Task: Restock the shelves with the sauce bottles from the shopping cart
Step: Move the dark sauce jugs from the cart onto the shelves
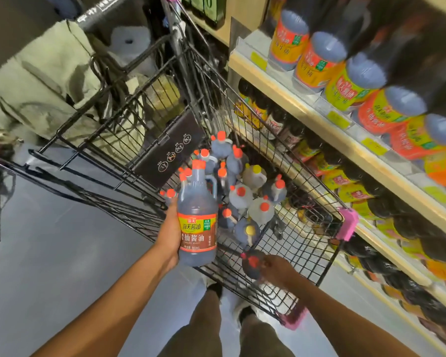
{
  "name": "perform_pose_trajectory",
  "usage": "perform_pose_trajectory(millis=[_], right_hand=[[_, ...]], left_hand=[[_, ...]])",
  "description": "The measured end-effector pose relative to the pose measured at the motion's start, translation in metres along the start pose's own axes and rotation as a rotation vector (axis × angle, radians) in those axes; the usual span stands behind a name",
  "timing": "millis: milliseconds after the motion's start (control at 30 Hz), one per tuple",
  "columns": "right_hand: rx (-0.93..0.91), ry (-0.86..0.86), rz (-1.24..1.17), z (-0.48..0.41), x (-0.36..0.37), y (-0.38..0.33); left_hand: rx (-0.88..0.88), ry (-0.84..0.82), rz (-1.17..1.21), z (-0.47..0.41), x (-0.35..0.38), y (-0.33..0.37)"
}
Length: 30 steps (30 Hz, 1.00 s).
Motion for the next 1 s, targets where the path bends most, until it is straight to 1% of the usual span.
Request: perform_pose_trajectory(millis=[100,267,333,400,500,700,767,900,1000], right_hand=[[0.072,0.124,-0.118,-0.004,-0.026,0.032],[0.128,0.299,-0.389,0.000,-0.049,0.054],[0.158,0.332,-0.492,-0.001,-0.051,0.062],[0.174,0.379,-0.542,-0.008,-0.055,0.069],[0.172,0.397,-0.621,-0.024,-0.057,0.073],[0.161,0.481,-0.480,-0.042,-0.056,0.078],[0.165,0.483,-0.439,-0.043,-0.050,0.080],[0.142,0.543,-0.447,-0.051,-0.037,0.091],[0.158,0.521,-0.434,-0.067,-0.024,0.096]], left_hand=[[-0.012,0.002,-0.029,-0.002,0.017,-0.007],[-0.051,0.105,-0.025,-0.007,0.031,-0.028],[-0.081,0.137,-0.011,-0.008,0.035,-0.036],[-0.080,0.172,0.000,-0.008,0.038,-0.040],[-0.072,0.161,0.002,-0.010,0.045,-0.044],[-0.087,0.129,-0.061,-0.015,0.046,-0.057],[-0.092,0.107,-0.063,-0.016,0.047,-0.060],[-0.092,0.071,-0.049,-0.020,0.051,-0.061],[-0.093,0.047,-0.035,-0.024,0.049,-0.064]])
Point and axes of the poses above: each hand's wrist, its own z-axis away from the middle knuckle, its own x-axis out of the palm, y = z × x, the point moved 8 cm from there along -z, towards the middle knuckle, and after that the axes turned 6 degrees about -z, right-handed, at the moved point
